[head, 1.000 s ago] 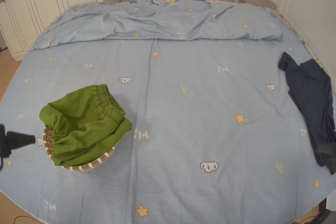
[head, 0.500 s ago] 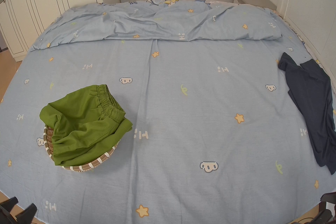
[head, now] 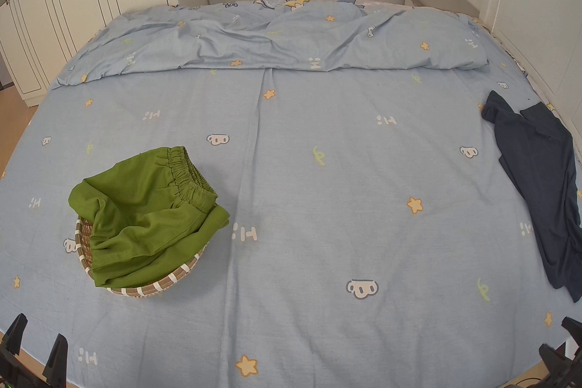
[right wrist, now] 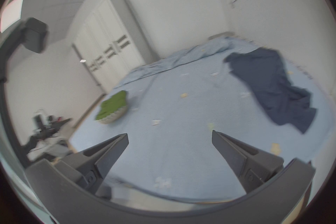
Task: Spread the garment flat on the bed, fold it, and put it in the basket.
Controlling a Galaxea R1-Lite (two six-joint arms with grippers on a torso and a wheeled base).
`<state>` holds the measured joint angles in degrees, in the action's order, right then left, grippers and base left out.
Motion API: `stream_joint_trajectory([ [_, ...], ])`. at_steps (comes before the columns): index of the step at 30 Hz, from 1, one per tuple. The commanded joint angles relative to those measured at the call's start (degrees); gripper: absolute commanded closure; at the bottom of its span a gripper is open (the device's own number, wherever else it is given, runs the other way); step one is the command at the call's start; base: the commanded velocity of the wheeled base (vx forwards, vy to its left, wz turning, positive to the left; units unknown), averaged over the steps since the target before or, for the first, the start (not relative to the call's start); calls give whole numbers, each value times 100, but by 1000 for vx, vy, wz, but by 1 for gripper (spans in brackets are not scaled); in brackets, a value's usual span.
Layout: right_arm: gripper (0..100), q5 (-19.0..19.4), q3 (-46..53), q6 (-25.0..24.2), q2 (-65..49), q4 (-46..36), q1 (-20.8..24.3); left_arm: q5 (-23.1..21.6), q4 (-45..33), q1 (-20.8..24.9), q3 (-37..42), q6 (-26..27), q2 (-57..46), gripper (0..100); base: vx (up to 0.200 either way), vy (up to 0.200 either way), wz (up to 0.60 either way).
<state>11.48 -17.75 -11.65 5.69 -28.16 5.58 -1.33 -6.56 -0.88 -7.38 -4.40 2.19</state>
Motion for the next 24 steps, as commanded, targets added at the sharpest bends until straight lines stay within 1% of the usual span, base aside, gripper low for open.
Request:
stream_joint_trajectory([
  [1,0,-1078,404,682,-569,118,-620,353,682,61,738,598,-211,0,0,0,0],
  [2,0,-1078,404,682,-569,118,-620,353,682,61,738,598,-211,0,0,0,0],
  [3,0,-1693,562,708,-517,452,-585,361,682,61,738,563,-211,0,0,0,0],
  [5,0,-2010,729,656,-508,777,-585,361,682,79,738,414,-211,0,0,0,0],
  [6,0,-2045,799,673,-508,891,-585,370,682,79,738,379,-211,0,0,0,0],
  [7,0,-2089,975,744,-508,1243,-585,379,691,79,738,343,-211,0,0,0,0],
  [8,0,-2080,1107,823,-508,1524,-585,379,682,79,738,352,-211,0,0,0,0],
  [10,0,-1975,1415,1130,-508,2271,-585,370,682,88,738,361,-211,0,0,0,0],
  [12,0,-1860,1546,1209,-508,2605,-576,370,682,88,738,352,-211,0,0,0,0],
  [16,0,-990,1582,1209,-508,2658,-576,361,682,79,738,352,-211,0,0,0,0],
  [17,0,-841,1608,1253,-508,2693,-576,361,682,79,738,352,-211,0,0,0,0],
  [18,0,-577,1634,1297,-508,2816,-576,370,682,79,738,352,-211,0,0,0,0],
  [19,0,-524,1696,1253,-508,2992,-576,361,682,79,738,352,-211,0,0,0,0],
  [20,0,-524,1740,1262,-508,3045,-585,361,682,79,738,352,-211,0,0,0,0],
  [21,0,-753,1775,1209,-508,3080,-585,361,682,79,738,352,-211,0,0,0,0],
  [22,0,-1087,1775,1113,-517,2895,-585,361,682,79,738,352,-211,0,0,0,0],
  [23,0,-1333,1775,1025,-525,2763,-585,361,682,79,738,361,-211,0,0,0,0],
  [24,0,-1368,1757,981,-517,2702,-585,361,682,79,738,352,-211,0,0,0,0],
])
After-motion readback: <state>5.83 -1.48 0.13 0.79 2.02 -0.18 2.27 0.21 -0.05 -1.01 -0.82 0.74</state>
